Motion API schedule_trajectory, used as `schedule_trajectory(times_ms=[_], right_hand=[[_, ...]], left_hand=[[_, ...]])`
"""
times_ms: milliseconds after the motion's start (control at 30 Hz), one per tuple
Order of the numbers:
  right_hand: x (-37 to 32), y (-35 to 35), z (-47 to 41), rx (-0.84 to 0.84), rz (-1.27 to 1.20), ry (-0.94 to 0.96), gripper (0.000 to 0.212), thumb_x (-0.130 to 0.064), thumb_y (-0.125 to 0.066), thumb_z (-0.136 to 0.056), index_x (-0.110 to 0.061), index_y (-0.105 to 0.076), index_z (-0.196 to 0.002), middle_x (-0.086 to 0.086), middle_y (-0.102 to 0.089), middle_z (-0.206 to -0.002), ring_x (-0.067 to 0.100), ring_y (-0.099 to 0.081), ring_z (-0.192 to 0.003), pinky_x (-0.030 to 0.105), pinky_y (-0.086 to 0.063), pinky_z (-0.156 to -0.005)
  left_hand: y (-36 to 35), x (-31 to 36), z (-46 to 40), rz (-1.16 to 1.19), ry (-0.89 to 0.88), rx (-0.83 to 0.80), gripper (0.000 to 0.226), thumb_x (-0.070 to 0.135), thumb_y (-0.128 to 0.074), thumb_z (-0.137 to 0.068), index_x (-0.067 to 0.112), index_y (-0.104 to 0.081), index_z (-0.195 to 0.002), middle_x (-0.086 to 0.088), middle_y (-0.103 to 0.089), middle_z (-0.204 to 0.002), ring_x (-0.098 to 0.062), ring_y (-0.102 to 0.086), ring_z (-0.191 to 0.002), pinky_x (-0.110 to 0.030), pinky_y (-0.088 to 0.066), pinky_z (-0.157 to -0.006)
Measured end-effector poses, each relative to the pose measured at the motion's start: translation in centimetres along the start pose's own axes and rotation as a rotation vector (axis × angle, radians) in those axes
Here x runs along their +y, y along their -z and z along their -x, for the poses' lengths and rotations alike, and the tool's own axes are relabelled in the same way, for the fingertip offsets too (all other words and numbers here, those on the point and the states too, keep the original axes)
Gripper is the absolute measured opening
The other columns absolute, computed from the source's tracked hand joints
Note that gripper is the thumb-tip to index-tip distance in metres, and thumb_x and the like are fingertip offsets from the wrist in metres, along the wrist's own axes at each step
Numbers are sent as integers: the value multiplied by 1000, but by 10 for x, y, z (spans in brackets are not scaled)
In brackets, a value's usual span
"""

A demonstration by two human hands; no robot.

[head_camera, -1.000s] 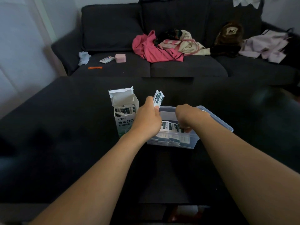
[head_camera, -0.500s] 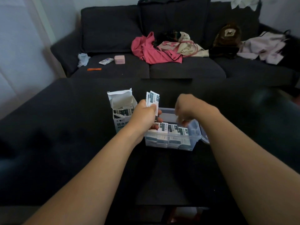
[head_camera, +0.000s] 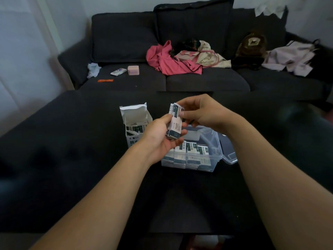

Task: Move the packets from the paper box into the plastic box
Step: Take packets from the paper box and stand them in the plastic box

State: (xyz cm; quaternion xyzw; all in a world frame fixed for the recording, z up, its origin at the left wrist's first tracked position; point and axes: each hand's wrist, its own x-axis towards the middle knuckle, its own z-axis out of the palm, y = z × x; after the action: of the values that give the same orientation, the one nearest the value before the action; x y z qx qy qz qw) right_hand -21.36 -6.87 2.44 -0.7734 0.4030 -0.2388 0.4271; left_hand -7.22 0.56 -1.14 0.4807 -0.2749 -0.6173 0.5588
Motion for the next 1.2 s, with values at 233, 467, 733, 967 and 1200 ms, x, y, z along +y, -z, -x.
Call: schedule_trajectory(times_ms=[233, 467, 733, 967, 1200], right_hand=[[-4, 1, 0, -15, 170, 81, 15, -5, -68, -93, -12, -70, -106, 6, -74, -95, 13, -66, -73, 21, -53, -58], [-5, 7, 1, -87, 227, 27, 11, -4, -62, -96, -7, -70, -104, 7, -72, -86, 11, -66, -70, 21, -54, -62], [18, 48, 1, -122, 636, -294, 13, -11, -67, -92, -17, -72, -102, 5, -70, -105, 26, -66, -100, 37, -54, -83], [31, 16, -11, -288, 800, -457, 15, -14, -71, -88, -27, -65, -92, -1, -63, -106, 22, -59, -109, 46, -48, -103], [32, -1, -15, -248, 895, -516, 38, -14, -80, -79, -15, -64, -114, 7, -63, -115, 28, -60, -111, 48, -49, -104]], left_hand=[[0, -5, -3, -190, -73, 47, 39, 37, -33, -110, 14, -64, -116, -8, -69, -92, -15, -61, -72, -28, -48, -62], [-3, -14, -5, -463, -202, 39, 40, 42, -30, -109, 13, -58, -115, -8, -71, -91, -17, -67, -74, -30, -58, -57], [9, -28, -15, -1473, -757, -192, 52, 61, -36, -98, 26, -70, -115, 7, -70, -111, -12, -62, -100, -40, -52, -88], [8, -47, -28, -1762, -583, -338, 66, 84, -28, -82, 28, -63, -77, 13, -63, -84, -13, -59, -87, -42, -47, -93], [5, -43, -23, -1825, -576, -349, 55, 71, -44, -93, 22, -63, -75, 4, -62, -78, -10, -53, -73, -31, -28, -70]])
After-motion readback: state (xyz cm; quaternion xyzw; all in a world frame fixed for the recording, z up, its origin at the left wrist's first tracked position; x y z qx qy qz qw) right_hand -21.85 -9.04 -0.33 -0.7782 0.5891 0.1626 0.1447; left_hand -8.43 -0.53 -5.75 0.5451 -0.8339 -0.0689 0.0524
